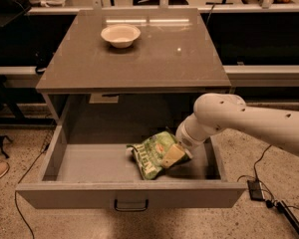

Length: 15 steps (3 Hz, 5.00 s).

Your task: Pick green jalapeno chip bag from top drawer and place on counter

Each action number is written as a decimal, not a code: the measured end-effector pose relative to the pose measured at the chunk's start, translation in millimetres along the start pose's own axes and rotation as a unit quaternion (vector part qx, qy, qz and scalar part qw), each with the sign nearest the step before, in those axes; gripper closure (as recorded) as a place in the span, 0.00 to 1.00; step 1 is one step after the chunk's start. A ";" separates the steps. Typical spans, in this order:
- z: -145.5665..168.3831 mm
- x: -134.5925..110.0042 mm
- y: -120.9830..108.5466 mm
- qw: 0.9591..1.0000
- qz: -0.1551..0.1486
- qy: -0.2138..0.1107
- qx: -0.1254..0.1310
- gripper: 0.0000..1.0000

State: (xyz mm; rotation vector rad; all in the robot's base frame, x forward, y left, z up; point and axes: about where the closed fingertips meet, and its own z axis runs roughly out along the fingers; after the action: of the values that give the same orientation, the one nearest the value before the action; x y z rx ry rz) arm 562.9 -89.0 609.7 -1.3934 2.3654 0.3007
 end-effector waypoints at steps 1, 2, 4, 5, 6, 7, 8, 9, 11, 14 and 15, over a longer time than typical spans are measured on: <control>9.1 14.1 -3.2 1.000 0.004 0.009 -0.011 0.50; 7.8 17.8 -4.6 1.000 0.002 0.009 -0.015 0.73; -80.5 -5.2 11.8 0.997 -0.046 -0.054 0.036 1.00; -175.0 -26.3 31.7 0.986 -0.087 -0.113 0.092 1.00; -202.8 -13.9 33.3 0.980 -0.107 -0.125 0.114 1.00; -201.4 -13.7 32.7 0.980 -0.111 -0.122 0.115 1.00; -224.1 -51.5 -4.1 0.963 -0.114 -0.189 0.154 1.00; -253.7 -95.4 -39.9 0.948 -0.130 -0.220 0.192 1.00; -260.0 -167.6 -154.9 0.942 -0.089 -0.214 0.243 1.00; -208.6 -238.6 -231.0 0.956 -0.010 -0.186 0.228 0.34; -207.2 -240.2 -238.5 0.955 0.002 -0.184 0.231 0.11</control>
Offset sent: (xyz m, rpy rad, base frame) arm -0.0017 -0.0208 -0.0128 0.0010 0.0370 0.0111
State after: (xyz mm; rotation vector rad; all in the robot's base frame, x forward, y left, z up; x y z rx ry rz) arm 832.6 -90.5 900.9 -1.0104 1.9648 -0.0015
